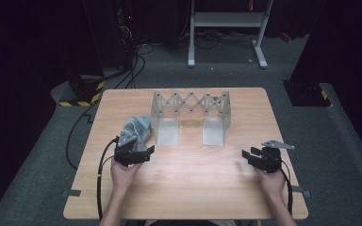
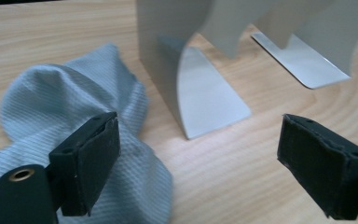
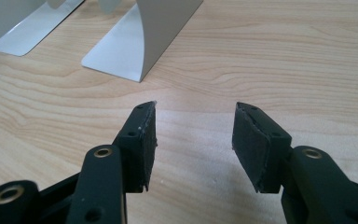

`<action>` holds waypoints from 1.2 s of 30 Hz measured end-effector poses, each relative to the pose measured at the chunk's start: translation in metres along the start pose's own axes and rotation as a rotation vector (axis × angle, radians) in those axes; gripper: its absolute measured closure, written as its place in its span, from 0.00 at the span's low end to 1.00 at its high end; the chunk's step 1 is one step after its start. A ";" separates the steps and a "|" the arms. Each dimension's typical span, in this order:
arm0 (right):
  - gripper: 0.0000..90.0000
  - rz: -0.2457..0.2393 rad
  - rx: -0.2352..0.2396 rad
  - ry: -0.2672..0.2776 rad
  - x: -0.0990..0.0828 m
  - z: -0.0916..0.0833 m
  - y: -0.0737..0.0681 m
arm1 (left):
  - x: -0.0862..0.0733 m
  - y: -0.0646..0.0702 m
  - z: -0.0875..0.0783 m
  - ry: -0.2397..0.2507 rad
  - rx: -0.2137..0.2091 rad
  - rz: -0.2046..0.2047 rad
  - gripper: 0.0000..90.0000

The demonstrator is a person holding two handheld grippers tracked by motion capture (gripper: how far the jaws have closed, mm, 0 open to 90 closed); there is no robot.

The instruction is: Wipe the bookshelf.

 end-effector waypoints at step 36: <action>0.45 -0.174 -0.089 -0.089 -0.030 -0.001 -0.019 | -0.054 0.026 0.030 -0.179 0.057 0.103 0.20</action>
Point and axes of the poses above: each handheld gripper's, and its own axes: z roughly forward along the jaws, x roughly out of its top, y roughly to its right, the point moved 3 cm from there along z, roughly forward along the jaws, and after that the axes turned 4 degrees about y, right-handed, at the moved point
